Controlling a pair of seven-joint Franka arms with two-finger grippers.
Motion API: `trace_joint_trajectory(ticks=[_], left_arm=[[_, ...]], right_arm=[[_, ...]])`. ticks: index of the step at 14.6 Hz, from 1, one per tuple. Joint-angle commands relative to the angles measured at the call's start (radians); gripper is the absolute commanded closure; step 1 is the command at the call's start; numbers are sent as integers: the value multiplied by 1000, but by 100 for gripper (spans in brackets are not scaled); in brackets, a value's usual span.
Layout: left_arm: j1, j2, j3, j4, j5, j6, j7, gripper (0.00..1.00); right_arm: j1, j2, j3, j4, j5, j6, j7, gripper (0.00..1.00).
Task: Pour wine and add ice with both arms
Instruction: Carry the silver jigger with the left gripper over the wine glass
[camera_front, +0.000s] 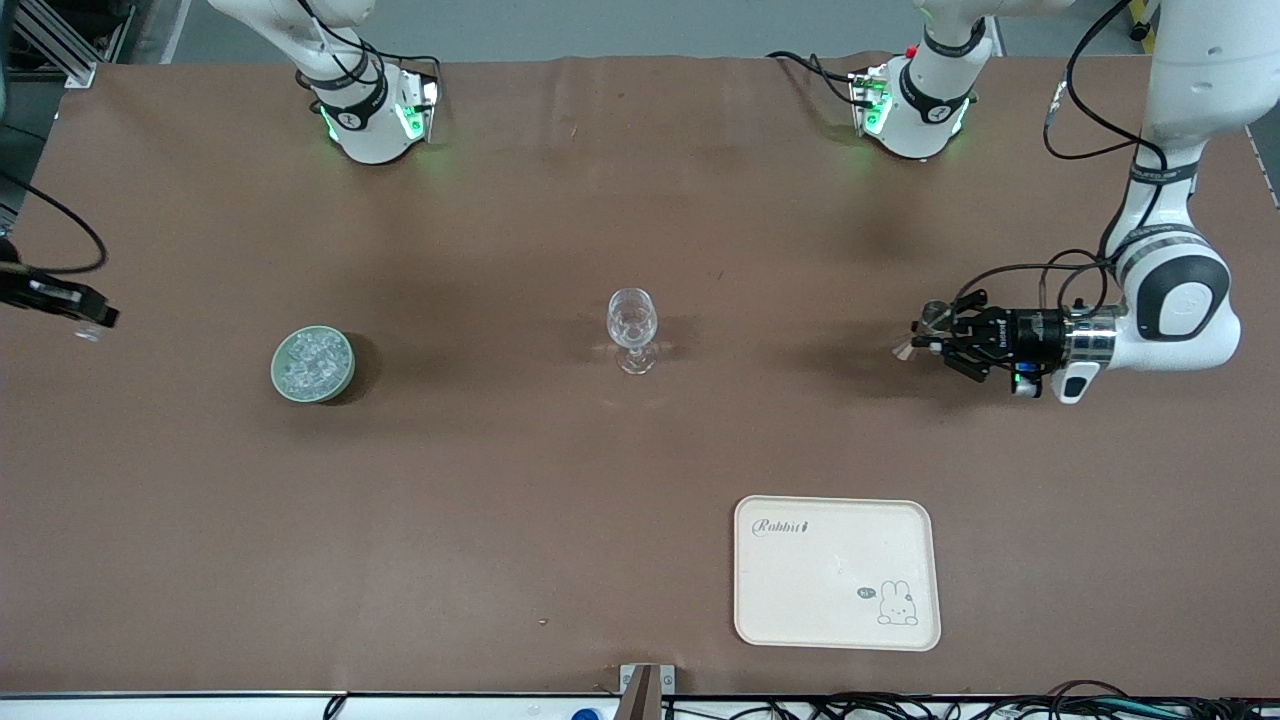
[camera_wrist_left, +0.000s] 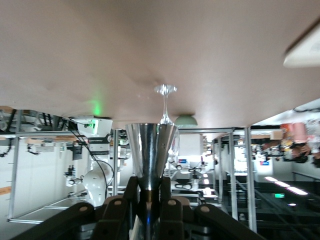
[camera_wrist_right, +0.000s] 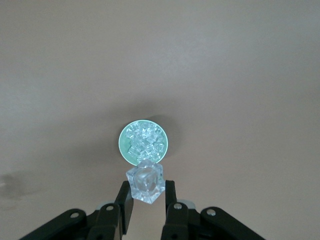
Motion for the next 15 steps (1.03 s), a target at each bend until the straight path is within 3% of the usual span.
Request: trace_joint_trajectory(ticks=[1,4,7,12,15], left_arm=[[10,-45,-109,-26,-5,36,-19,100],[10,-63,-278,-25,-30,172,-97,100],[7,-60,-408,-18,-108,298,-141,100],[0,-25,-612,43,-120,592,-270,100],[-30,-25,-662,49,-99,724,-316,100]], right_arm=[[-26,-74,12,-2,11,-26,-23,100],[-10,-102,7,-1,28,-22,-32,100],[82,-102,-81,-4,29,-13,-32,99],[76,-101,-75,-2,29,-13,-30,99],[76,-101,-66,-1,29,-13,-27,99]])
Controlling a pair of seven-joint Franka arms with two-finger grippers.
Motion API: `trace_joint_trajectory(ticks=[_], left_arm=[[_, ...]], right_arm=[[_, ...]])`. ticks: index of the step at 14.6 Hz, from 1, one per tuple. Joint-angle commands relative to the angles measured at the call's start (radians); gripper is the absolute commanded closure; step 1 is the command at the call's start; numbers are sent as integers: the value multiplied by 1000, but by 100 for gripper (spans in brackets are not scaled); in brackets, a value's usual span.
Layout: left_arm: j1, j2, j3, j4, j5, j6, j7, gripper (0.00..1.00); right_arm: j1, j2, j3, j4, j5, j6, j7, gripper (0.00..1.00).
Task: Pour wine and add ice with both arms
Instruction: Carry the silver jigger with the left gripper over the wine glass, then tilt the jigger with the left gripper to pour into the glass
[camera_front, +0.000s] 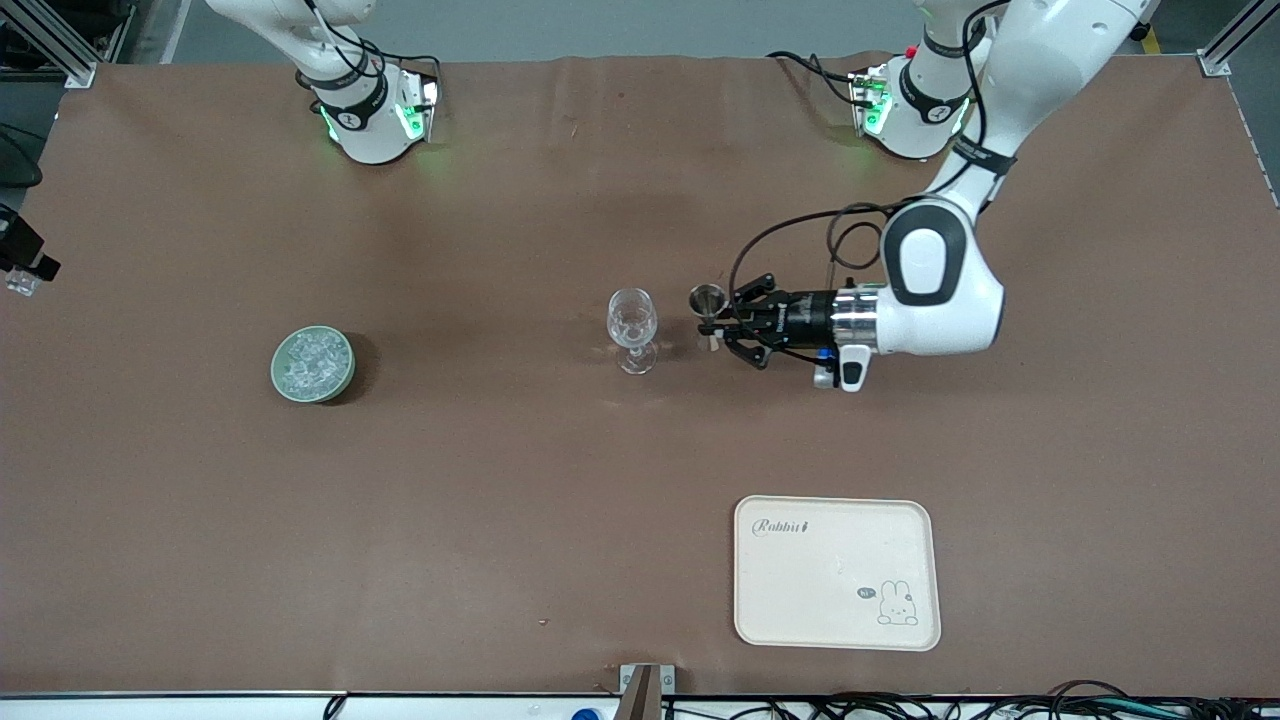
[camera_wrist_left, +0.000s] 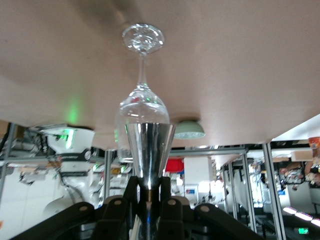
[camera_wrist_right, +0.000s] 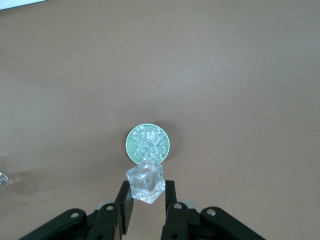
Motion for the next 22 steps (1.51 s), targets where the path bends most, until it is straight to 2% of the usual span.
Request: trace_joint_trajectory(ticks=[1,6,12,16,20,22], left_arm=[[-30,7,-20,18,30,71,-35,100],[-45,11,-70,40,220,200,-160,100],[-71,48,-87,115,500,231,-358,100],[-73,63,-112,150,634,231,-464,99],[-84,66,-148,153,801,231,-535,100],[-84,65,-156,155,847,231,-550,100]], right_arm=[[8,-13,-3,-15,15,9,-5,99],[7,-13,-2,-13,15,12,-6,99],[11,-13,-2,-19,15,24,-3,99],[13,-13,3,-19,15,24,3,99],[11,-13,3,-21,15,24,3,99],[11,-13,3,-21,17,24,3,99]])
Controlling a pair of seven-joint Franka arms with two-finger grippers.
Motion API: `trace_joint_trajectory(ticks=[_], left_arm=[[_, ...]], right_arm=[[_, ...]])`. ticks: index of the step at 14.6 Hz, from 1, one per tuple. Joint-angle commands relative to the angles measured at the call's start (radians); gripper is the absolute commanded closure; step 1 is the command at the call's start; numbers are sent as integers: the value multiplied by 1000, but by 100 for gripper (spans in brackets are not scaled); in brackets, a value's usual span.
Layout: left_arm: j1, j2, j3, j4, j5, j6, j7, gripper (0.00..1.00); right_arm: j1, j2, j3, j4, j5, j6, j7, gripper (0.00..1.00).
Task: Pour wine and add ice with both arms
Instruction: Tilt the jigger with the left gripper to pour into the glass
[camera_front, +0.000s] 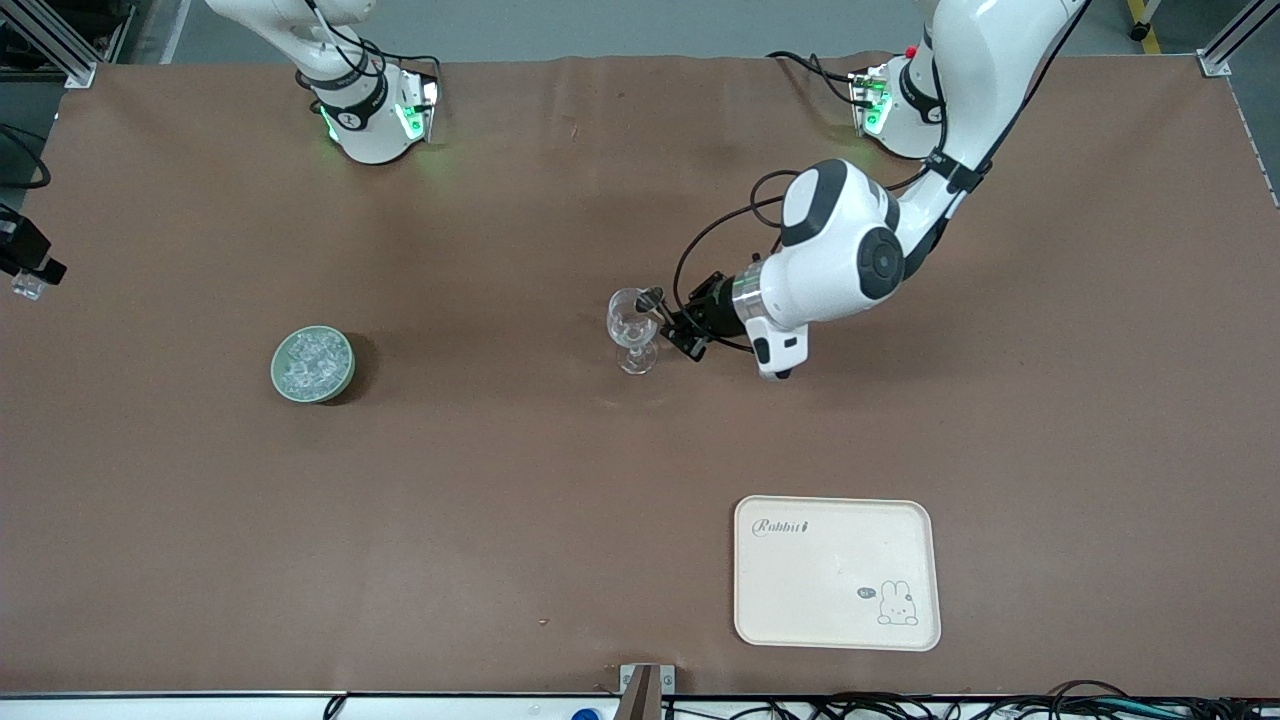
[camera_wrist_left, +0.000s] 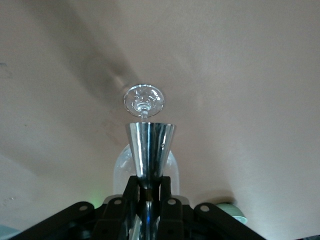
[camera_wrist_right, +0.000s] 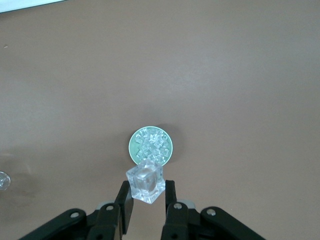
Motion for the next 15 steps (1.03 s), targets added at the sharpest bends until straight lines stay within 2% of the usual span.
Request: trace_joint_trajectory(ticks=[1,6,9,12,15], left_arm=[[-3,0,-10,16,77,3,-29,100],[-5,-3,-25,31,213,-6,-118,100],[3,-3,-44,31,233,-7,-134,100],[13,-6,-42,30,198,-29,-129,100],[19,-20,-21,27,8,-56,-25,100]], right_arm=[[2,-13,-2,-20,16,10,3,99],[2,-13,-2,-20,16,10,3,99],[2,-13,-2,-20,20,10,4,99],[2,-13,-2,-20,20,10,4,99],[2,-13,-2,-20,20,6,7,99]])
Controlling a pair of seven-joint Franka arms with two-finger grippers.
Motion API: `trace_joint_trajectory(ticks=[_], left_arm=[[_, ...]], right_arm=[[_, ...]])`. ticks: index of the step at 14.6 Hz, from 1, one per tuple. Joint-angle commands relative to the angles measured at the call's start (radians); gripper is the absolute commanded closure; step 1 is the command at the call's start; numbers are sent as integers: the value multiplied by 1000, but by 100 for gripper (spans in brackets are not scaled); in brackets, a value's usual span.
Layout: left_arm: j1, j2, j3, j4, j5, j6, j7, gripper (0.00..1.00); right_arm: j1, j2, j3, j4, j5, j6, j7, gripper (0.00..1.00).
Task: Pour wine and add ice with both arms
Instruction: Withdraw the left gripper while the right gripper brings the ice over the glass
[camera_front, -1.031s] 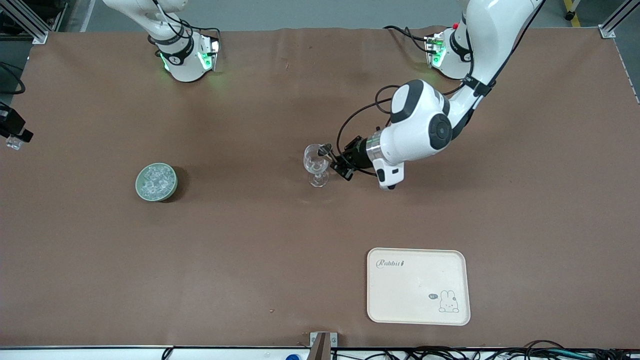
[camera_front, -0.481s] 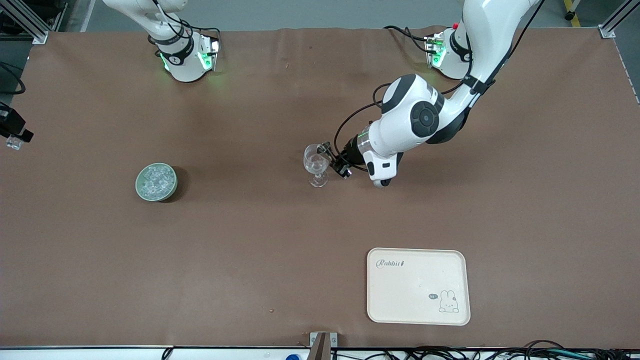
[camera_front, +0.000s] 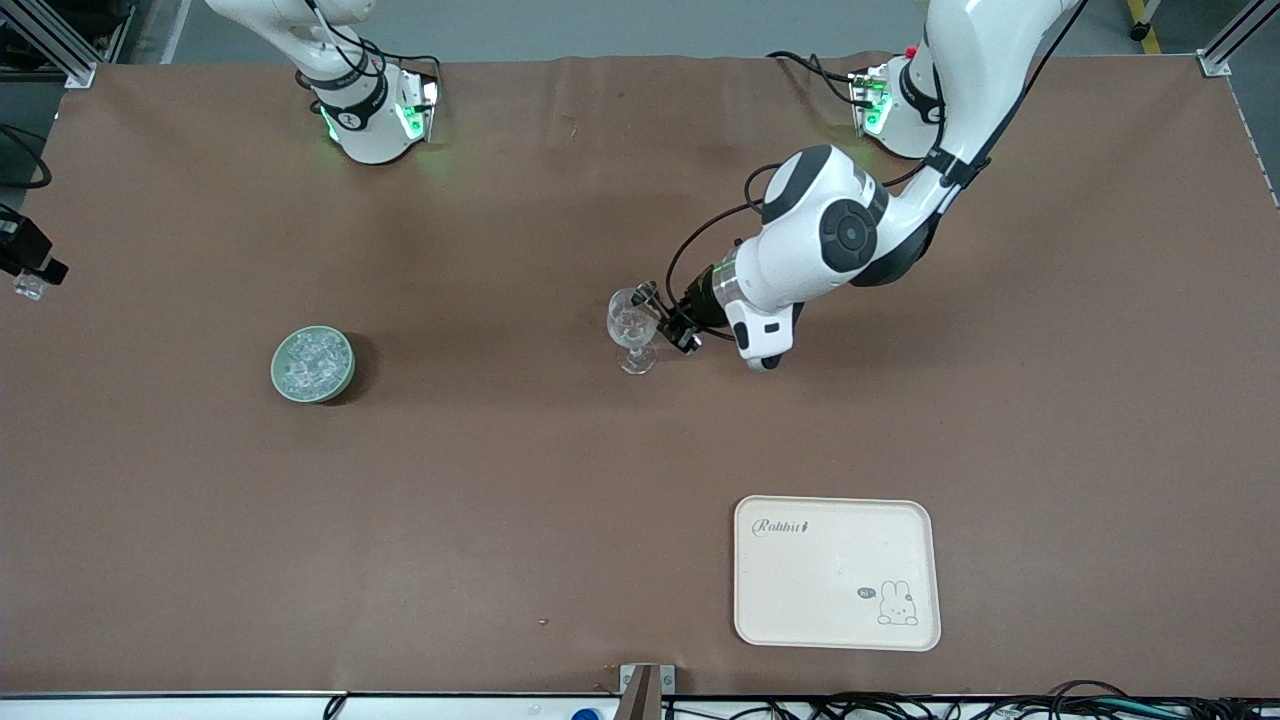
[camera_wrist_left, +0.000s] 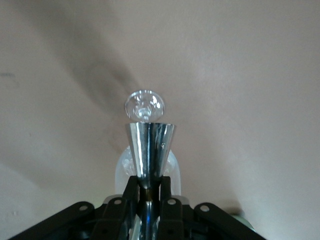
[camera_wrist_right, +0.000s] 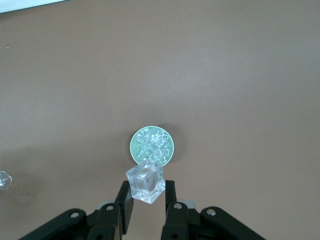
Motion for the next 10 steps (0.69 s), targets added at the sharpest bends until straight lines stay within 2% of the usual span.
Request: trace_joint_trajectory(ticks=[1,2,5,9,10], left_arm=[[9,-25,39,4,-174,-62,120,100],[7,-37,73,4,-264,-94,189,100],[6,-62,183,4,-467,-203,326,100],[4,-67,363,20,-648,-292,411,100],[4,-64,426,21,-696,-350,456,100]], right_arm=[[4,-13,-2,-19,16,1,9,99],[5,-13,0,-19,14,-2,13,99],[1,-13,61,-19,14,-14,100,99],[7,-10,203,-35,14,-2,301,99],[10,-7,248,-35,14,1,365,99]])
